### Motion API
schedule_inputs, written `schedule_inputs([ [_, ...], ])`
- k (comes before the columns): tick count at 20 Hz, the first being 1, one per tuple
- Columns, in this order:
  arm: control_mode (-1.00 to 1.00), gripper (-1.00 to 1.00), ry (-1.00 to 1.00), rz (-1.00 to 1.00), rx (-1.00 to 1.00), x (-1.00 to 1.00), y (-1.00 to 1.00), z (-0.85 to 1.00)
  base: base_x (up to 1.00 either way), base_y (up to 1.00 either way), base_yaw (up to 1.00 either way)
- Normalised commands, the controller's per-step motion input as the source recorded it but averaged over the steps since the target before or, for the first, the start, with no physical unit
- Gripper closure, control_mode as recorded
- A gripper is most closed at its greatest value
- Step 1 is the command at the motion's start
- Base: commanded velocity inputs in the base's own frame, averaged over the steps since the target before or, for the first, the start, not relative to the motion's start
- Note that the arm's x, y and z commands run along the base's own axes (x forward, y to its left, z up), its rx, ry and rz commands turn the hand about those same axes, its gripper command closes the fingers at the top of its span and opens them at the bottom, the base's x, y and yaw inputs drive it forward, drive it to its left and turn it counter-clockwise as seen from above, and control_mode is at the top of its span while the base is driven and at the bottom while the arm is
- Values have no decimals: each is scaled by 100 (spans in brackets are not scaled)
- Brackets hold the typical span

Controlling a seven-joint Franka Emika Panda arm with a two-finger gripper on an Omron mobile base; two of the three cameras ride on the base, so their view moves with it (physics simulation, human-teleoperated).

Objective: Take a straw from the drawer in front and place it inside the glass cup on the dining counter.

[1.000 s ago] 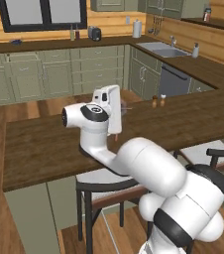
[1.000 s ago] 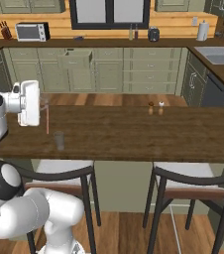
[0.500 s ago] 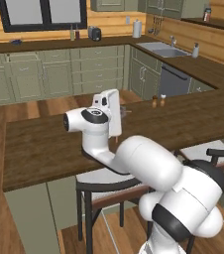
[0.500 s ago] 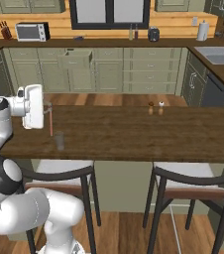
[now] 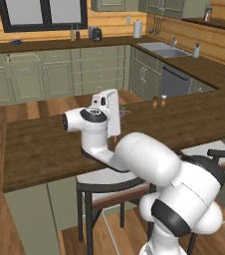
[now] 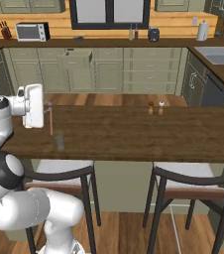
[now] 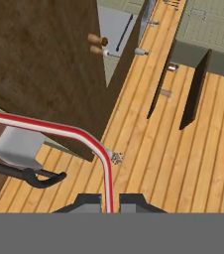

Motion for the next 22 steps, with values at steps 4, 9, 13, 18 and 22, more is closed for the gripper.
schedule_inputs([
  [4,-100,100,0,0,0,15,12,-7,0,0,0],
  [9,-100,100,0,0,-1,21,9,-18,0,0,0],
  [13,-100,100,0,0,-1,13,7,-19,0,0,0],
  [18,-100,100,0,0,-1,6,5,-16,0,0,0],
  [22,-100,100,0,0,-1,6,1,-10,0,0,0],
])
